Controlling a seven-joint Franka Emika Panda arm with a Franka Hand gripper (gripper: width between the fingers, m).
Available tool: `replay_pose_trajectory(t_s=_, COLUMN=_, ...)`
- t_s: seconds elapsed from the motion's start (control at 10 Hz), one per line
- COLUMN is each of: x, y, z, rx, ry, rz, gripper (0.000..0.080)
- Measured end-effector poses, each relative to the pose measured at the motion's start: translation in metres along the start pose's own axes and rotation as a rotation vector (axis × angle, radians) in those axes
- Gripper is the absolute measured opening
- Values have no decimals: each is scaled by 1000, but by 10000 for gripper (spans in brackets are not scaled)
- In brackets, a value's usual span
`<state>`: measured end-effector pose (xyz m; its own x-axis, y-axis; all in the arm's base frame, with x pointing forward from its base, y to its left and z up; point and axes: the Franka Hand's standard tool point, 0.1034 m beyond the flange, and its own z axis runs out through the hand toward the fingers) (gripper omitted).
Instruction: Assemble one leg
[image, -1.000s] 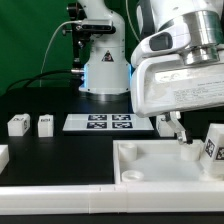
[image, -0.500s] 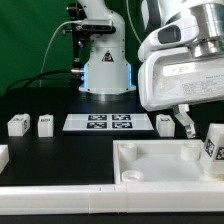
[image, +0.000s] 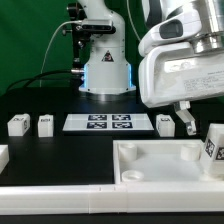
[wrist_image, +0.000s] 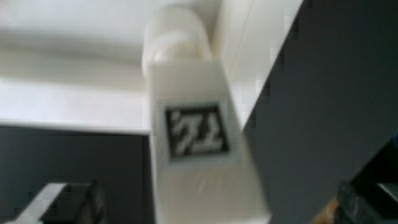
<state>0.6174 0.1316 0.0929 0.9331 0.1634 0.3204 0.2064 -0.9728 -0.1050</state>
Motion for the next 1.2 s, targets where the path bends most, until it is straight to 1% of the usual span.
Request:
replay_pose_trajectory(t_s=0.1, x=-1, y=-3, z=-2, rx=22, ry=-110, rz=2, gripper=649)
replay_pose_trajectory(t_s=0.2, x=1, y=0, z=-3, rx=31, ry=-185, rz=7, gripper=649)
replay_pose_trajectory(t_s=0.3, x=-1, y=3, z=-3, rx=41, ry=-279, rz=21, gripper=649)
replay_pose_trajectory(t_s=0.4, x=6, y=10, z=-2, rx=37, ry=-268, rz=30, gripper=649)
replay_pose_trajectory(t_s=0.8, x=4, y=8, z=-1, rx=37, ry=-267, rz=28, gripper=649)
replay_pose_trajectory(t_s=0.9, x=2, y=8, z=-1, rx=30, ry=-287, rz=72, gripper=649)
replay_pose_trajectory(t_s=1.0, x=1, y=9, z=-4, rx=-1, ry=-329, rz=130, gripper=649)
replay_pose_trajectory(t_s=1.2, x=2, y=13, z=-5, rx=-45, ry=-339, rz=177, gripper=649)
